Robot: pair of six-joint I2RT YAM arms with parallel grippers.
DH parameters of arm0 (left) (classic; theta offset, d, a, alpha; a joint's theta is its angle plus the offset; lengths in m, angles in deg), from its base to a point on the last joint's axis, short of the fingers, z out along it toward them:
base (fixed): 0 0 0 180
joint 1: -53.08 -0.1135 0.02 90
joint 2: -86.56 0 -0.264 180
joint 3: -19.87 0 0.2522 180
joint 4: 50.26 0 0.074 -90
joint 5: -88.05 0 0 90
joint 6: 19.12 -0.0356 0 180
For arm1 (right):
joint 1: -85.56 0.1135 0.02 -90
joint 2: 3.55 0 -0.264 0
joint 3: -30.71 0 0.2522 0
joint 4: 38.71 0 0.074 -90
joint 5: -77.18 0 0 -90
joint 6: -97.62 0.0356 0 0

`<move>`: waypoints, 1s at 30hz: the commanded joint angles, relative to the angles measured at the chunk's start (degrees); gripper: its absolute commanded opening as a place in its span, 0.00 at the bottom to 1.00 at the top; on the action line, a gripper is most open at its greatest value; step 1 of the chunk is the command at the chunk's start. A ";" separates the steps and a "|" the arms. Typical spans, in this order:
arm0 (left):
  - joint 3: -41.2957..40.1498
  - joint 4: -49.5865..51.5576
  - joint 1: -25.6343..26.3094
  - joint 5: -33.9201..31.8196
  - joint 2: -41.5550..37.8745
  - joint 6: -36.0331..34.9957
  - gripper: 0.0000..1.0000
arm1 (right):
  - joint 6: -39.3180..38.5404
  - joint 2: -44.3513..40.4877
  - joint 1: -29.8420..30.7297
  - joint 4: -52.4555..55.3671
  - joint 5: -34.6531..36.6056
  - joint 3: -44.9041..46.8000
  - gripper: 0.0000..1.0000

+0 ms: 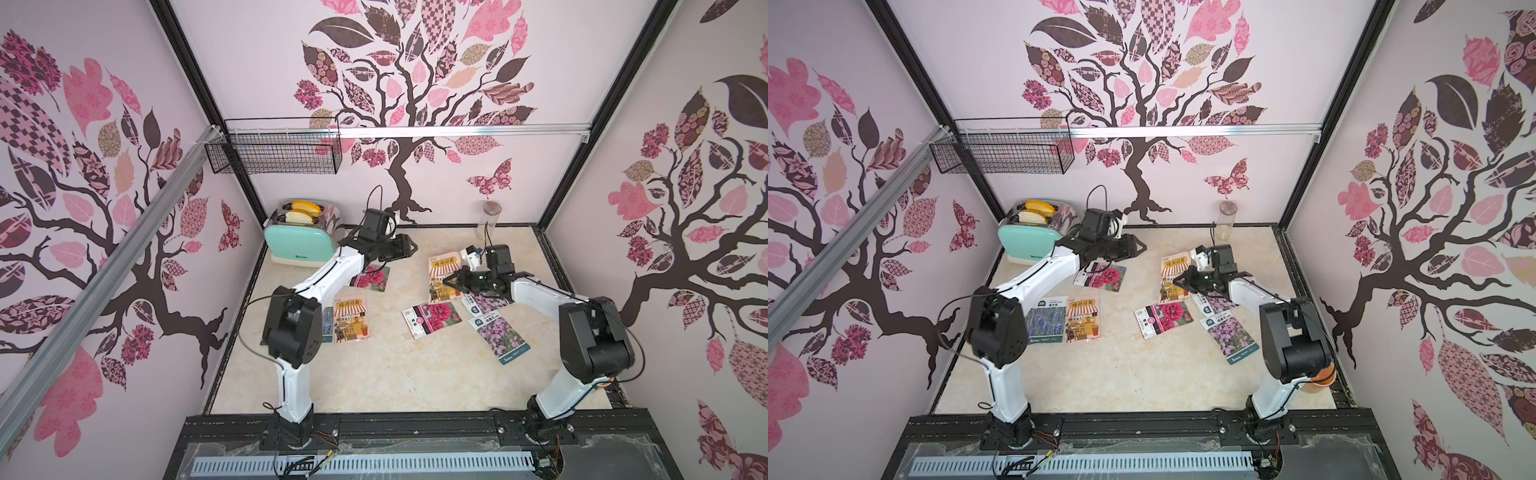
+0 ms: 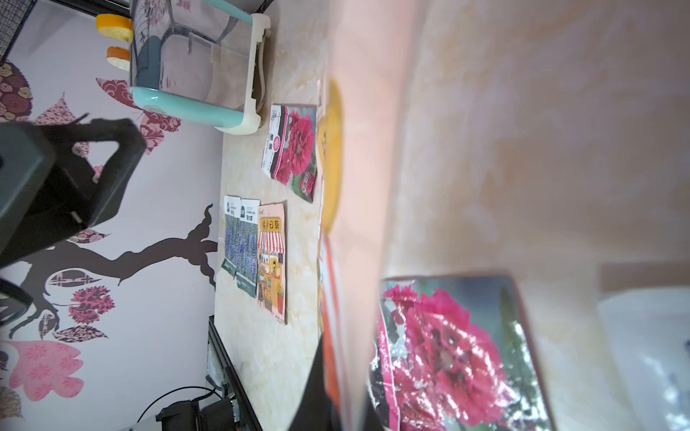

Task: Arrange the seed packets in a row
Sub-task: Pick up the seed packet from the center of the board, then move the seed packet to the center of the board.

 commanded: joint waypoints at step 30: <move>-34.61 1.31 -5.24 -5.72 -30.23 2.70 0.52 | 19.95 10.30 9.60 -27.13 7.69 17.94 0.00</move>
